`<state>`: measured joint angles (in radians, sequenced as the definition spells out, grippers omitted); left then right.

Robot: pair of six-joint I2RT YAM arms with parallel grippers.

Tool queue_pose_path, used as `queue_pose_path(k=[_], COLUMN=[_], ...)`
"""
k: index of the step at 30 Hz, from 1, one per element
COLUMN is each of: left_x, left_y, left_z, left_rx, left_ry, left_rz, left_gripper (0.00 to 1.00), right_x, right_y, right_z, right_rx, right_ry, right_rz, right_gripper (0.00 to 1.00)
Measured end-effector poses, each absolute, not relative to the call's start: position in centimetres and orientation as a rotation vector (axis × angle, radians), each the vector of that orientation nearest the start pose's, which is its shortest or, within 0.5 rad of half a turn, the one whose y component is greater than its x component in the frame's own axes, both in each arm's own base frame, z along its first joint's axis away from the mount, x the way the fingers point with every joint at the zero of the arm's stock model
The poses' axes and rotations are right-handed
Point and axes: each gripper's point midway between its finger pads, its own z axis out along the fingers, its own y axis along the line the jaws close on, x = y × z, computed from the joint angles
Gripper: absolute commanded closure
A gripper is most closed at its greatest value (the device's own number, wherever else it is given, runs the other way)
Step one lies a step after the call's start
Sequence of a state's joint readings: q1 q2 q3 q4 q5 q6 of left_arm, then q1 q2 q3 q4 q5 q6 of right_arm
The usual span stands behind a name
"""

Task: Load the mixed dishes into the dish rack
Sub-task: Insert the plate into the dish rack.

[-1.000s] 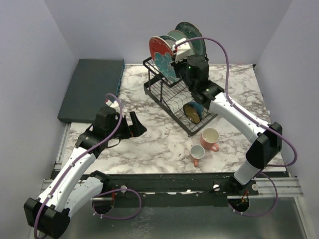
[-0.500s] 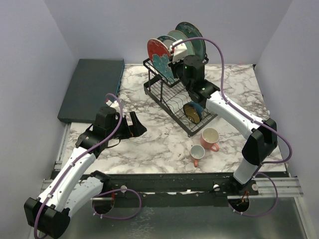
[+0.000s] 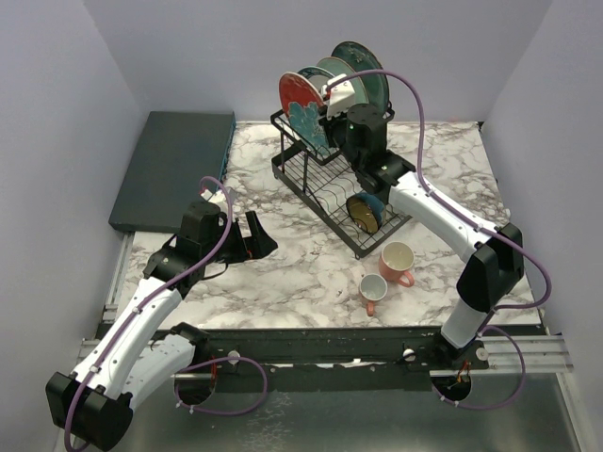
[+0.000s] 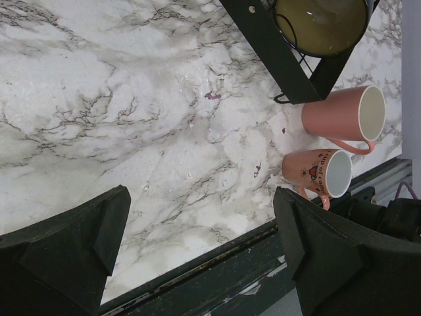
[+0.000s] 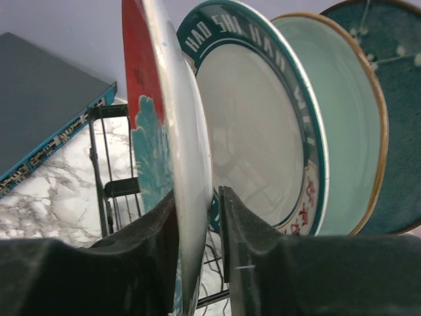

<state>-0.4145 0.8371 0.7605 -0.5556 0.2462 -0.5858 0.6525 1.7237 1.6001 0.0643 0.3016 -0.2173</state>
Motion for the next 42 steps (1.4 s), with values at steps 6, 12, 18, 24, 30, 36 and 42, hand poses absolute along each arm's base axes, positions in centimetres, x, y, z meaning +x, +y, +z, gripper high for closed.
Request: queue_pose_path(k=[6,12,18,24,30,36,42], left_x=[21.6,21.6,21.6,21.6,21.6,21.6,21.6], left_y=[-16.6,-16.6,-16.6,-16.6,-16.6,-16.6,-16.6], left_z=[18.1,18.1,18.0,17.9,17.9,17.9,17.9], left_rx=[-0.053,-0.053,-0.054,-0.054,-0.054,-0.055,-0.054], left_ry=[2.308,2.310,2.313,2.316,2.316,2.315,2.316], left_rz=[-0.809,-0.809,-0.808,-0.807,-0.807,-0.807,-0.807], left_gripper=[0.01,0.01,0.01,0.01,0.01,0.01,0.01], right_x=[47.4,47.4,47.0,45.7,44.3,42.0,39.2], right_y=[28.2,28.2,28.0,27.4,27.4,26.9,25.7], right_z=[35.5,35.7,36.9,39.5,41.4,43.0,44.5], right_rx=[-0.451,-0.442,-0.422,-0.393,-0.381,-0.367,-0.342], right_ry=[1.539,1.538,1.522,1.484,1.467,1.478,1.497], right_rz=[0.094,0.101,0.123,0.159,0.233,0.313,0.391], right_gripper=[0.48,0.42,0.36,0.33,0.30,0.28,0.27])
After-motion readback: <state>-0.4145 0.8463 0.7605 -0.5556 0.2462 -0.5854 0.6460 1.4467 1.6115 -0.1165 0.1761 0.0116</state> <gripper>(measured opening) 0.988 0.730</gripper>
